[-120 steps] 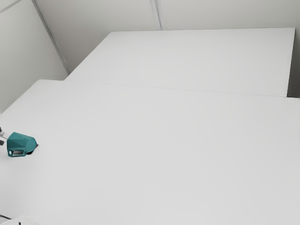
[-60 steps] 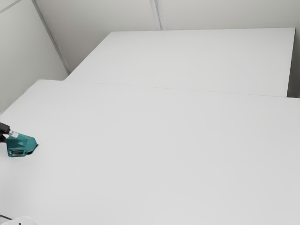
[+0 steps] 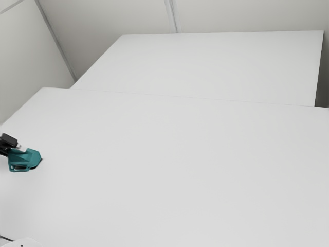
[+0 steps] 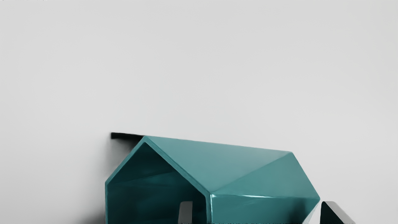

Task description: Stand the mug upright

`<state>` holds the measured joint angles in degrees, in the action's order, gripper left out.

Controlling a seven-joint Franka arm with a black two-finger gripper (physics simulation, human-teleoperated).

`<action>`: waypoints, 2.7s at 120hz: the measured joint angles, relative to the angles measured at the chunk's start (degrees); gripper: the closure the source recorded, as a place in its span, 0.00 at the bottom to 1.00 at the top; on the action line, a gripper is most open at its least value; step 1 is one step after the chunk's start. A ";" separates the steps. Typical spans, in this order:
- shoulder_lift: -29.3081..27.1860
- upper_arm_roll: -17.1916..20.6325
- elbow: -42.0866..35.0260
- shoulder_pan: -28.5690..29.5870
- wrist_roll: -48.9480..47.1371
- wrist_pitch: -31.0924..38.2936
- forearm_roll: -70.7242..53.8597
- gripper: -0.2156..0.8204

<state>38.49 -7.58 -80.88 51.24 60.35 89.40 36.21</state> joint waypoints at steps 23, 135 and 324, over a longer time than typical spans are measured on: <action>-0.82 0.39 -0.37 0.00 -0.12 -0.02 -0.03 0.56; -15.65 5.00 -9.37 -5.66 -1.54 2.45 -12.01 0.96; -48.58 5.20 -48.80 -44.45 -45.86 23.95 -40.74 0.96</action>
<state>-10.09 -2.39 -129.68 6.79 14.49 113.36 -4.53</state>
